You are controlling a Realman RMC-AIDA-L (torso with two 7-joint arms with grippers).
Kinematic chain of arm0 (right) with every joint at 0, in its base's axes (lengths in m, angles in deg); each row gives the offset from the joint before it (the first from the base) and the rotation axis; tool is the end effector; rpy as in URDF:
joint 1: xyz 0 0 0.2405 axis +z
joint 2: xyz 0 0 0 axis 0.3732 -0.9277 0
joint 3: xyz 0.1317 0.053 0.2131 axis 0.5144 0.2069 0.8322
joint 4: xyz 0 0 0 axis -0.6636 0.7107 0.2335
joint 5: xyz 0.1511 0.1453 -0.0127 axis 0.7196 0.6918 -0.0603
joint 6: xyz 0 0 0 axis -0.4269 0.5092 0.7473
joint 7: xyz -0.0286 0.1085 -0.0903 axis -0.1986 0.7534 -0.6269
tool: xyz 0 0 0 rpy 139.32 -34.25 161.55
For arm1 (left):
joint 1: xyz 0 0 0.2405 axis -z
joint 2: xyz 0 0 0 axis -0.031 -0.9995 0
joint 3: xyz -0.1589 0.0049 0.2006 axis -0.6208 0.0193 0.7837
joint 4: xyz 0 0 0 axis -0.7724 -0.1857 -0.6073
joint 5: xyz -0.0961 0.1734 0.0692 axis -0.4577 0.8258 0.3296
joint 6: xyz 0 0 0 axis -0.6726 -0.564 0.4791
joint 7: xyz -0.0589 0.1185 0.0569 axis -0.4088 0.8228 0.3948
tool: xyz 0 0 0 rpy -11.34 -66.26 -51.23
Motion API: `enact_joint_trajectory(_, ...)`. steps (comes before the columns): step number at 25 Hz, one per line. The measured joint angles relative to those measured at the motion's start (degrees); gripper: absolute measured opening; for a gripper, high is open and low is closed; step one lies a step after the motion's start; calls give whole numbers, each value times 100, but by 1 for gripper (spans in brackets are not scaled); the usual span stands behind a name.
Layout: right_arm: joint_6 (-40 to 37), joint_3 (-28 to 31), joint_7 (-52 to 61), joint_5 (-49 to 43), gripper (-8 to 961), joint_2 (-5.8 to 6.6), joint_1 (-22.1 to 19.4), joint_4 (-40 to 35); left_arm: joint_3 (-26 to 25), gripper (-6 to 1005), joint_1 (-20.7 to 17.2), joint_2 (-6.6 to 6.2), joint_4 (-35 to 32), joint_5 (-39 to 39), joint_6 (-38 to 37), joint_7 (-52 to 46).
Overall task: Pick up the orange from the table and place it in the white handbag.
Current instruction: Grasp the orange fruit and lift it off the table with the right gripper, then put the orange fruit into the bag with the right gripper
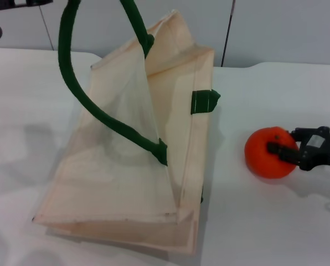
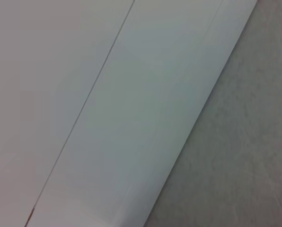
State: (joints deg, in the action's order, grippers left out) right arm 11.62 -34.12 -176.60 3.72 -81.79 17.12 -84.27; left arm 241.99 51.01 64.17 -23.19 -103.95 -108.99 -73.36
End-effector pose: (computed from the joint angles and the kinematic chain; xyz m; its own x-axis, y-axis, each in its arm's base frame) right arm 0.3041 0.3556 -0.0068 0.8354 -0.3674 -0.4088 -0.5084 -0.7991 -0.3209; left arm -0.2053 0.3904 0.1542 0.5356 0.4391 0.7213 0.5744 -0.8156 0.0699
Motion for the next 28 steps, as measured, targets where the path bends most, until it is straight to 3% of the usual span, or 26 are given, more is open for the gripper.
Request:
enact_joint_trajectory(10, 902, 1163, -115, 6, 369, 95, -88, -250, 0, 137, -6, -1, 0, 11, 3, 0)
enact_joint_trajectory(15, 1491, 1494, -341, 14, 331, 138, 92, -226, 0, 136, 6, 6, 0, 16, 3, 0)
enact_joint_trajectory(19, 1516, 1259, -380, -15, 308, 54, 395, -78, 0, 136, 63, 28, -6, 32, 3, 0)
enact_joint_trajectory(22, 1474, 750, -447, -49, 286, -6, 701, 189, 0, 136, 100, 31, -8, 35, 3, 0)
enact_joint_trajectory(28, 1270, 171, -496, -52, 232, -18, 1165, 603, 0, 136, 177, 35, -18, 38, 3, 0)
